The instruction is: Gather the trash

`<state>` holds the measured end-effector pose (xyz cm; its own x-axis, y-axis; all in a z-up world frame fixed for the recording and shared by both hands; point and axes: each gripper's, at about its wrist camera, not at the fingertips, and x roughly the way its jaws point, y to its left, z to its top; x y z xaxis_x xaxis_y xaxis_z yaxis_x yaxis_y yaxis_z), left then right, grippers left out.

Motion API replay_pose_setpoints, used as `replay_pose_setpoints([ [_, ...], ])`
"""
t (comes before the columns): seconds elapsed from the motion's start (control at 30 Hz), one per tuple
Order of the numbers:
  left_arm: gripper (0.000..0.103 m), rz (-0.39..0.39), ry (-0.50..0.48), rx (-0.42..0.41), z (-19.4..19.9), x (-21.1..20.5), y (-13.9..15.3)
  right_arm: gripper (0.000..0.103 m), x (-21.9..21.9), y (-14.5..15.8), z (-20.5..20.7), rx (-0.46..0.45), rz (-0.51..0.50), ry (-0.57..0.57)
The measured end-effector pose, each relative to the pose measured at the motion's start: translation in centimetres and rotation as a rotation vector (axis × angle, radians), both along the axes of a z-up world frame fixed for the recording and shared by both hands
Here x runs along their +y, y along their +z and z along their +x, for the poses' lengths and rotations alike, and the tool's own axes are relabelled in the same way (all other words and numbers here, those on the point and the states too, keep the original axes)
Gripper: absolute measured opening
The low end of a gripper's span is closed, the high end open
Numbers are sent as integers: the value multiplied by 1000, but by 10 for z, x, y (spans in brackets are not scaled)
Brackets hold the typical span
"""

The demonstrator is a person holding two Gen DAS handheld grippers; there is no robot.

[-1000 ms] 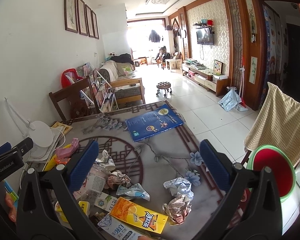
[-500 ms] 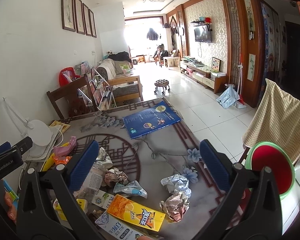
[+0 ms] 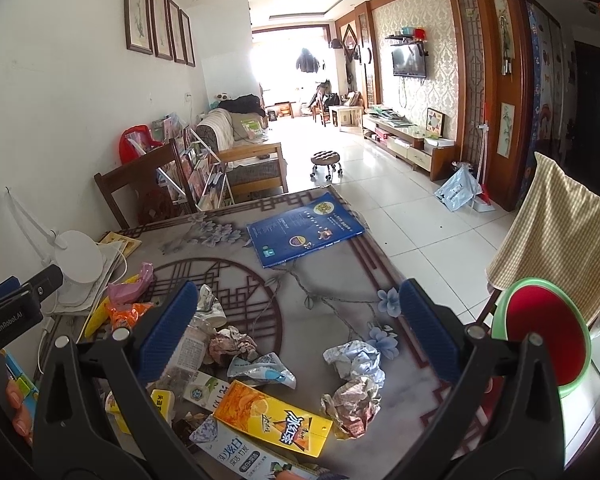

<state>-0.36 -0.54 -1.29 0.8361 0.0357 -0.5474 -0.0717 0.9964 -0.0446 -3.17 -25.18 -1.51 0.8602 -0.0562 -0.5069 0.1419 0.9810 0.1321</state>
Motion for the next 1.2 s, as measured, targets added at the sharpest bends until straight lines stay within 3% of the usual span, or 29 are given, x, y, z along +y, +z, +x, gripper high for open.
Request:
replay_pose_setpoints([
  [0.63, 95, 2, 4, 9, 2, 5, -3, 99, -3, -3, 0, 4, 7, -23],
  [0.77, 95, 50, -12, -5, 5, 7, -6, 99, -2, -4, 2, 5, -29, -38],
  [0.83, 95, 87, -31, -16, 6, 10, -10, 99, 2, -5, 0, -24, -93, -45],
  [0.9, 95, 145, -68, -14, 7, 10, -19, 99, 7, -8, 1, -26, -146, -23],
  [1.0, 95, 222, -121, -2, 4, 11, -45, 99, 6, -17, 5, 8, -128, 6],
  [1.1, 95, 196, -215, 132, 3, 21, -77, 99, -5, -31, 10, 89, -17, 46],
  [1.2, 95, 157, -319, 185, -3, 32, -99, 99, -12, -50, 11, 199, 10, 59],
])
